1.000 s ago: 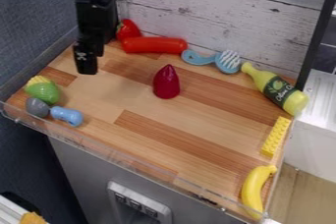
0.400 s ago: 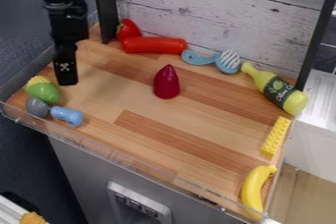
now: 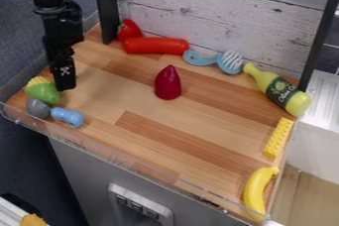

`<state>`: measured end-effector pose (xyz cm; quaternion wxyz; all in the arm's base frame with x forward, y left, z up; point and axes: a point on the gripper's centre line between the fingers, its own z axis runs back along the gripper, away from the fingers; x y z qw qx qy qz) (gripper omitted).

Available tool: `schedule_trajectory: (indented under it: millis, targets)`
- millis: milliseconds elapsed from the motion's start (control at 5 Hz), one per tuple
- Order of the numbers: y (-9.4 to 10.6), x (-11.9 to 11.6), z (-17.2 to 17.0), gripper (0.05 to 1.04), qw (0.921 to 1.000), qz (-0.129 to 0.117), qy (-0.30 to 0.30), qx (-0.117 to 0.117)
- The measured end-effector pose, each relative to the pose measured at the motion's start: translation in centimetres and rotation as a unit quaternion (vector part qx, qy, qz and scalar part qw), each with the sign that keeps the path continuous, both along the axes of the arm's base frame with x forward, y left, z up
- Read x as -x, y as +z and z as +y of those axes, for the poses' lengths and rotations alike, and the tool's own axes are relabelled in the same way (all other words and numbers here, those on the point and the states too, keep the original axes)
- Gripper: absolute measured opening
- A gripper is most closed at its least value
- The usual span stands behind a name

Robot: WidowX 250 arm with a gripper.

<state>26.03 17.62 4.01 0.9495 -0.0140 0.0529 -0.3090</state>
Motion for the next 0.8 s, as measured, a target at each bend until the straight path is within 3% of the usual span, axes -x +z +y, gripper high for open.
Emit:
schedule_trajectory:
  millis: [200, 600, 800]
  targets:
    - [-0.9, -0.1, 0.1, 0.999, 0.9994, -0.001, -0.034, -0.002]
    - [-2.5, -0.5, -0.8, 0.996, 0.9889, 0.000, -0.148, 0.005]
    - [-3.0, -1.0, -1.3, 0.927, 0.9864, 0.001, -0.165, 0.004]
